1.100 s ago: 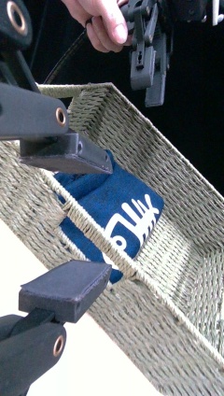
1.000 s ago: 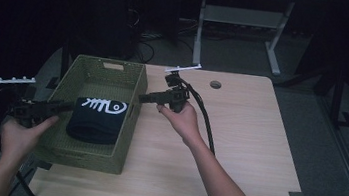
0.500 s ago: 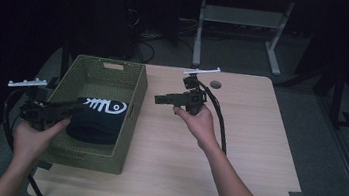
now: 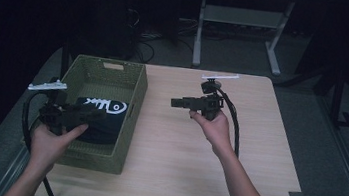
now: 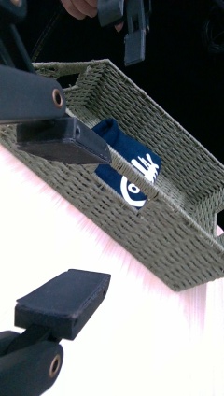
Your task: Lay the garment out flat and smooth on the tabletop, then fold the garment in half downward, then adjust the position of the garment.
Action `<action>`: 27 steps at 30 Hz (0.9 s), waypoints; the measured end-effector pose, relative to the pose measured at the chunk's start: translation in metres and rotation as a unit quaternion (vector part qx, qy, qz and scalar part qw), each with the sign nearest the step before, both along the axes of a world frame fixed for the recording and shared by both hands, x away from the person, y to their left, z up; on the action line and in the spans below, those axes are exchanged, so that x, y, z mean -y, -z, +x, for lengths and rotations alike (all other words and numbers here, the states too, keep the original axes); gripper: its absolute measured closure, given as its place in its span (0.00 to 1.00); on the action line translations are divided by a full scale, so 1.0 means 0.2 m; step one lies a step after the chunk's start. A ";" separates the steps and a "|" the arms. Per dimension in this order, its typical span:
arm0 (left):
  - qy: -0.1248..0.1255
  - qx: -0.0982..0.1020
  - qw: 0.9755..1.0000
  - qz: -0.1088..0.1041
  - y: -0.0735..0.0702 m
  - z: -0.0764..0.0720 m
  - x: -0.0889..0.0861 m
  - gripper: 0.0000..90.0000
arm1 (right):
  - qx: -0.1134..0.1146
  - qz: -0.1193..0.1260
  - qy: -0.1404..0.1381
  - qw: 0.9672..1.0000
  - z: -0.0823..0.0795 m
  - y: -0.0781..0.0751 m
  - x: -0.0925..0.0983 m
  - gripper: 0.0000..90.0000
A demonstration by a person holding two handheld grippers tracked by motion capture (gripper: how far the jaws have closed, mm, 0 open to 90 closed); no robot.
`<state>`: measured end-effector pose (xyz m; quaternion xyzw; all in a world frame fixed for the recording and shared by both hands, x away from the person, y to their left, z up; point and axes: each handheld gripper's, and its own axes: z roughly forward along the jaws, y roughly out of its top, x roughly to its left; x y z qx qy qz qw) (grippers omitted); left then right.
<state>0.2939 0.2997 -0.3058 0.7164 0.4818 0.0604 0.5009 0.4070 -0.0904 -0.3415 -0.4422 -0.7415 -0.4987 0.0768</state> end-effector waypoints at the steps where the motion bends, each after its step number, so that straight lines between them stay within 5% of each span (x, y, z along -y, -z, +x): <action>1: 0.001 0.001 1.000 0.000 0.00 0.00 0.01 0.38 | -0.001 0.000 0.001 1.000 0.00 0.00 0.01 0.39; 27: 0.055 -0.002 0.998 -0.021 0.06 0.04 0.31 0.37 | -0.016 0.015 0.049 0.999 -0.08 0.11 0.32 0.37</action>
